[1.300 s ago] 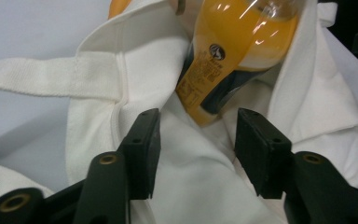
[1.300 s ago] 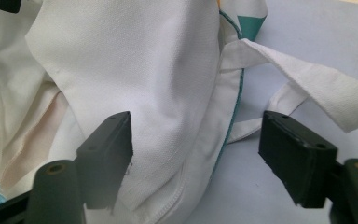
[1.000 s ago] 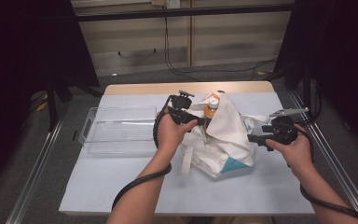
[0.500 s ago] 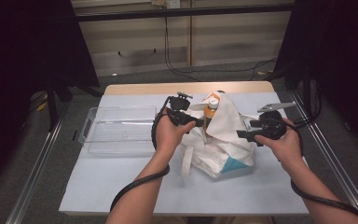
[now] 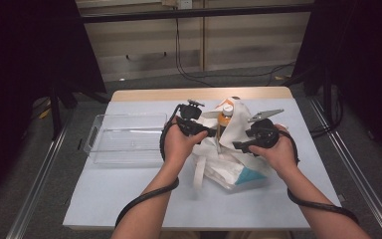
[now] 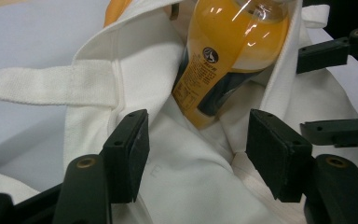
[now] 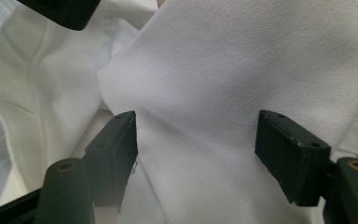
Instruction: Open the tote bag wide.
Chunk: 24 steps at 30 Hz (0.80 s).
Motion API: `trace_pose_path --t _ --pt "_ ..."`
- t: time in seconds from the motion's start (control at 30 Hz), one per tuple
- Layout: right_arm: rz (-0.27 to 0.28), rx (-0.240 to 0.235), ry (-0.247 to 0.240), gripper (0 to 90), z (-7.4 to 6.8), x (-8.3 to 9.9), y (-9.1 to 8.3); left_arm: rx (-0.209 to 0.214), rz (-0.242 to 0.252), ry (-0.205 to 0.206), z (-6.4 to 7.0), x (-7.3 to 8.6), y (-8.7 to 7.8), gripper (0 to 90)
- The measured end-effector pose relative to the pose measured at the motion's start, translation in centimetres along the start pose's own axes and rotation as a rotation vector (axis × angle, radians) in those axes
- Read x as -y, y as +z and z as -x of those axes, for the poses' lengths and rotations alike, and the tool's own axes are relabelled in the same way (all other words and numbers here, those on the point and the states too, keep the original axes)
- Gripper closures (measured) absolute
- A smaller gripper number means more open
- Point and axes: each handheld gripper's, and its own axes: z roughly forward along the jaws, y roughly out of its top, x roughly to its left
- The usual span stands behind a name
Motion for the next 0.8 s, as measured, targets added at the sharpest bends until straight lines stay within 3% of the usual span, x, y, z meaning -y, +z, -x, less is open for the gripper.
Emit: trace_pose_path --t 0.17,0.23,0.27,0.33,0.6,0.8 --pt "-0.046 0.061 -0.042 54.0 0.0 0.3 0.8 0.003 0.007 0.001 -0.1 0.0 0.1 39.5" --pt "-0.053 0.075 -0.029 66.8 0.2 0.5 0.9 0.0 0.005 -0.003 -0.1 0.1 0.2 39.5" --pt "-0.057 0.07 -0.024 78.1 0.4 0.6 1.0 0.001 0.005 -0.002 -0.1 0.1 0.2 39.5" --pt "-0.064 0.049 0.011 90.0 0.6 0.7 0.9 0.006 0.007 -0.004 -0.2 0.2 0.3 39.5" --pt "-0.072 0.033 0.03 90.0 0.6 0.4 0.3 -0.002 -0.006 0.012 -0.2 0.3 0.7 39.4" --pt "-0.026 0.021 0.077 90.0 1.7 0.5 -1.4 -0.005 -0.011 0.01 -0.2 0.3 0.9 39.1"
